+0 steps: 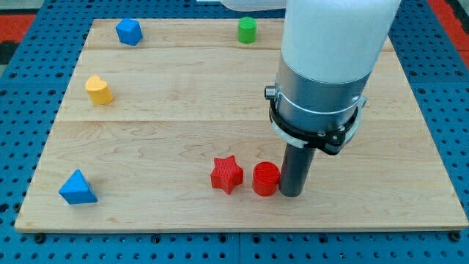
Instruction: Move the blue triangle towards the red star
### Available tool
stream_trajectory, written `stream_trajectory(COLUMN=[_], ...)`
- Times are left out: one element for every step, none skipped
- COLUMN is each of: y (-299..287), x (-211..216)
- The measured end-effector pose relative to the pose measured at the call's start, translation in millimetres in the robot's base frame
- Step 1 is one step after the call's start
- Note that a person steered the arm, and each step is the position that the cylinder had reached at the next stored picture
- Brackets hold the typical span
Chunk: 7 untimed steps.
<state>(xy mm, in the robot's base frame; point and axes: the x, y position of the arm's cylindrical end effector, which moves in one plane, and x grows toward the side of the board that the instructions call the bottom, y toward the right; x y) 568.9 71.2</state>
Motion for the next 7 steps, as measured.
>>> stream_trajectory(y=[-17,-120,-227,-275,-280,-290,-330], x=[38,44,44,44,44,44,44])
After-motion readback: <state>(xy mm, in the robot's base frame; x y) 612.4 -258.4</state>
